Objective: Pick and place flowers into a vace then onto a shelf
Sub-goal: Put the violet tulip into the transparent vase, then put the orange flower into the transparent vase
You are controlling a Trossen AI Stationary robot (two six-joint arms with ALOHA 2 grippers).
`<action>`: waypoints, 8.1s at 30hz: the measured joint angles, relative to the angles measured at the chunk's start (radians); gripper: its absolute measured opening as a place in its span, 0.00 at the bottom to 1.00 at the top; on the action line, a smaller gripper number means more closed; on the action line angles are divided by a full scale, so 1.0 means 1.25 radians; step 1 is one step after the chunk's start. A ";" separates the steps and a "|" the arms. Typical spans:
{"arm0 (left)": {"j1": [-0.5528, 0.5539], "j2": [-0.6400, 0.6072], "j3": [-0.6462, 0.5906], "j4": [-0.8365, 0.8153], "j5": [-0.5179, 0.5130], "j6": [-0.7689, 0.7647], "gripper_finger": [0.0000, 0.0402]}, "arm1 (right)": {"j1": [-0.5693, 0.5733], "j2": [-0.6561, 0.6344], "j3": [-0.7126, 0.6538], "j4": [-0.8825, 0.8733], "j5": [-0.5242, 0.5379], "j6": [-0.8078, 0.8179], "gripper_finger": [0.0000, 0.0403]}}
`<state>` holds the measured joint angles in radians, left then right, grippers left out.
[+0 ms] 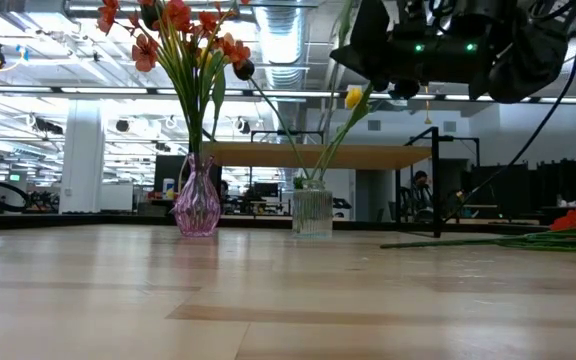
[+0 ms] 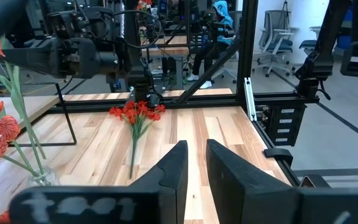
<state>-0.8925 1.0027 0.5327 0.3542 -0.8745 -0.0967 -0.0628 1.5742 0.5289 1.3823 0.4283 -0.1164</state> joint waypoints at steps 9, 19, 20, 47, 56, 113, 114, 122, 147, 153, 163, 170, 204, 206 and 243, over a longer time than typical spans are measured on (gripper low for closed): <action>0.000 0.000 0.000 0.000 0.000 0.000 0.11 | -0.021 0.067 0.026 0.018 0.001 0.030 0.00; 0.000 0.000 0.000 0.000 0.000 0.000 0.11 | -0.022 0.107 0.068 0.009 -0.001 0.023 0.00; 0.000 0.000 0.000 -0.001 0.000 0.000 0.11 | -0.022 0.107 0.068 0.007 -0.001 0.023 0.00; 0.000 0.000 0.000 -0.005 0.000 0.000 0.11 | -0.009 0.107 0.068 -0.075 0.015 0.026 0.20; 0.000 0.000 0.000 -0.004 0.000 0.000 0.11 | 0.018 0.106 0.068 -0.181 0.015 0.051 0.41; 0.000 0.000 0.000 -0.004 0.000 -0.003 0.11 | 0.250 -0.335 0.068 -1.455 -0.018 0.318 0.53; 0.000 0.000 0.000 -0.004 0.000 -0.003 0.11 | 0.256 -0.335 0.068 -1.480 -0.035 0.337 0.53; 0.000 0.000 0.000 -0.004 0.000 -0.015 0.11 | 0.300 -0.307 0.068 -1.662 -0.157 0.463 0.53; 0.000 0.000 0.000 -0.003 0.039 -0.019 0.11 | 0.309 -0.094 0.069 -1.747 -0.192 0.504 0.52; 0.000 0.000 0.000 -0.003 0.040 -0.019 0.11 | 0.308 -0.103 0.067 -1.714 -0.176 0.505 0.36; 0.000 0.000 0.000 -0.003 0.045 -0.019 0.11 | 0.312 -0.093 0.068 -1.631 -0.201 0.495 0.03; 0.000 0.000 0.000 -0.003 0.045 -0.019 0.11 | 0.345 -0.090 0.092 -1.591 -0.261 0.491 0.01; 0.000 0.000 0.000 -0.004 0.045 -0.019 0.11 | 0.380 -0.090 0.188 -1.584 -0.420 0.512 0.24; 0.000 0.000 0.000 -0.004 0.045 -0.019 0.11 | 0.379 -0.090 0.188 -1.584 -0.409 0.512 0.30; 0.000 0.000 0.000 -0.004 0.068 -0.033 0.11 | 0.380 0.029 0.205 -1.635 -0.300 0.490 0.03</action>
<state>-0.8925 1.0031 0.5331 0.3492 -0.7894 -0.1374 0.4117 1.6110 0.7857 -0.6617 0.0534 0.4965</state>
